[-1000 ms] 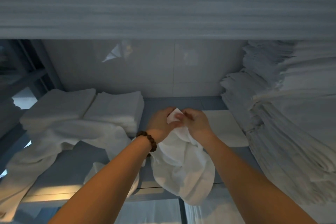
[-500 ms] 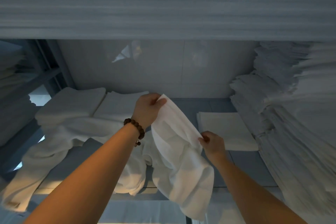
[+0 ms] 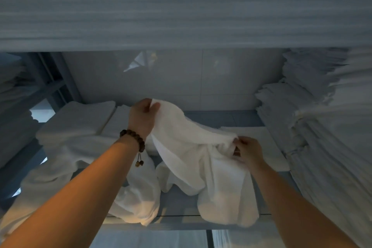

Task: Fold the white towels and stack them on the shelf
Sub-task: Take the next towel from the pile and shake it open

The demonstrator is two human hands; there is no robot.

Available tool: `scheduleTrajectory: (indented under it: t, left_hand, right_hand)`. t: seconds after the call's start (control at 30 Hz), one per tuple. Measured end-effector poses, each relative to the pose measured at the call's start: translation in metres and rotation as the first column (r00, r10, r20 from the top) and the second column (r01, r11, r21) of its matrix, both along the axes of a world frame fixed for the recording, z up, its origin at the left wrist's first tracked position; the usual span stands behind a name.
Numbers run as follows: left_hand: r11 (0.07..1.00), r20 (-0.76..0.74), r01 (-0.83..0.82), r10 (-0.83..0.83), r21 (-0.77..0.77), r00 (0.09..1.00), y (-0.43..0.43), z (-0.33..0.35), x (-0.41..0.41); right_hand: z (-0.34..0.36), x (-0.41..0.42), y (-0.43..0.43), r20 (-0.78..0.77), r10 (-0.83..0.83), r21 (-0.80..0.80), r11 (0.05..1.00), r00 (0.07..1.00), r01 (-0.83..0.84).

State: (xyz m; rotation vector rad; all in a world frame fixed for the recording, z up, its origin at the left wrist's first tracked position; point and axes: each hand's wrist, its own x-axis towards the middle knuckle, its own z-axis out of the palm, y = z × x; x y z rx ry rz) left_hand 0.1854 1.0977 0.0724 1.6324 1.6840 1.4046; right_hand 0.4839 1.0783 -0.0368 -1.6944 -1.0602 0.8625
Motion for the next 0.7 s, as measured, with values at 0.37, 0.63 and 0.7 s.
scheduleTrajectory:
  t: [0.37, 0.63, 0.7]
  left_hand:
    - [0.993, 0.005, 0.067, -0.068, 0.093, 0.998, 0.005, -0.004, 0.048]
    - [0.889, 0.147, 0.458, -0.454, 0.002, 0.879, -0.018, -0.037, 0.073]
    - [0.917, 0.105, 0.398, -0.394, -0.016, 0.913, -0.014, -0.037, 0.073]
  right_hand:
    - [0.143, -0.064, 0.026, 0.302, 0.200, 0.273, 0.919, 0.932, -0.285]
    - [0.106, -0.077, 0.002, -0.069, 0.447, 0.161, 0.887, 0.892, -0.432]
    - [0.103, -0.072, -0.002, -0.125, 0.470, 0.182, 0.876, 0.874, -0.446]
